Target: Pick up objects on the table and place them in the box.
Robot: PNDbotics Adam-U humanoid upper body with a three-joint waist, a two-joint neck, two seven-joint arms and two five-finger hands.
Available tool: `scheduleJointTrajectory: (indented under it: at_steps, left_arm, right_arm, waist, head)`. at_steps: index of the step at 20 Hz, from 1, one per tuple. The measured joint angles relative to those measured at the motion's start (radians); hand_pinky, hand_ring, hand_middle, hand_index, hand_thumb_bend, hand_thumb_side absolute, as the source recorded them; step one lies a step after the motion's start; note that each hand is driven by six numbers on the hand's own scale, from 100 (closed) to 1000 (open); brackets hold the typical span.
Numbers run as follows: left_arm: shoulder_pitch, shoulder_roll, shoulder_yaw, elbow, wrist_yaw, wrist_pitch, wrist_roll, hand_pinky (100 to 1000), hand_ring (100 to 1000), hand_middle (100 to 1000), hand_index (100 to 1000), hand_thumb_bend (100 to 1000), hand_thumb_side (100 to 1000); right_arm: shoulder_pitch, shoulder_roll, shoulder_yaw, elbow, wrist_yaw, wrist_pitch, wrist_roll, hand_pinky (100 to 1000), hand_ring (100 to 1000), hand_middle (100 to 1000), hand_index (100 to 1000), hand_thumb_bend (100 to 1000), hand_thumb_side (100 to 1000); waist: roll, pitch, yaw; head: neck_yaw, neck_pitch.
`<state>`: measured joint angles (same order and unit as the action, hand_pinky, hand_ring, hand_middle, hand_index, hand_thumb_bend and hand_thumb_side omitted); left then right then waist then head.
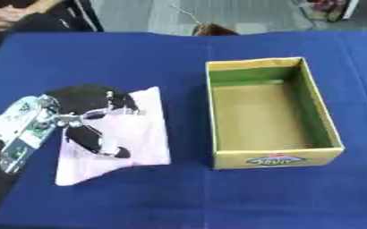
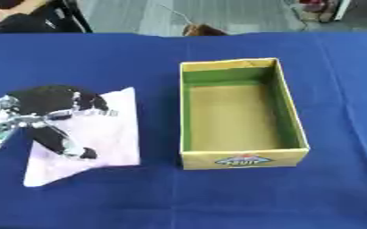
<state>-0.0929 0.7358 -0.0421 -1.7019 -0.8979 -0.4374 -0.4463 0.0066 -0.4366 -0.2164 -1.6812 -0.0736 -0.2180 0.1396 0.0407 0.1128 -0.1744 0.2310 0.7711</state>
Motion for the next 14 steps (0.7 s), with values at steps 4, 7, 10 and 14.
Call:
scheduleJointTrajectory:
  at_steps: [4, 7, 10, 14]
  left_arm:
    - [-0.004, -0.01, -0.001, 0.033, -0.019, -0.003, 0.006, 808, 865, 867, 928, 680, 873]
    - [-0.01, -0.025, -0.001, 0.051, -0.03, -0.005, 0.011, 803, 859, 864, 925, 672, 872]
    - [-0.018, -0.04, -0.001, 0.066, -0.039, -0.007, 0.017, 799, 854, 860, 922, 666, 869]
    - [-0.029, -0.055, -0.001, 0.078, -0.048, -0.012, 0.029, 797, 848, 852, 911, 663, 862]
  right_arm:
    - [-0.004, 0.0, 0.0, 0.0, -0.003, -0.001, 0.002, 480, 598, 802, 931, 595, 713]
    - [-0.004, 0.0, 0.0, 0.0, -0.003, -0.001, 0.002, 480, 598, 802, 931, 595, 713]
    - [-0.004, 0.0, 0.0, 0.0, -0.003, 0.0, 0.003, 480, 598, 802, 931, 595, 713]
    - [-0.004, 0.0, 0.001, 0.0, -0.003, 0.0, 0.004, 480, 598, 802, 931, 595, 713]
  waist:
    - [-0.006, 0.006, -0.002]
    - [-0.006, 0.008, -0.002]
    - [-0.009, 0.009, -0.003]
    - [-0.01, 0.01, -0.003]
  head:
    - [0.002, 0.0]
    - [0.005, 0.0]
    - [0.008, 0.0]
    - [0.009, 0.0]
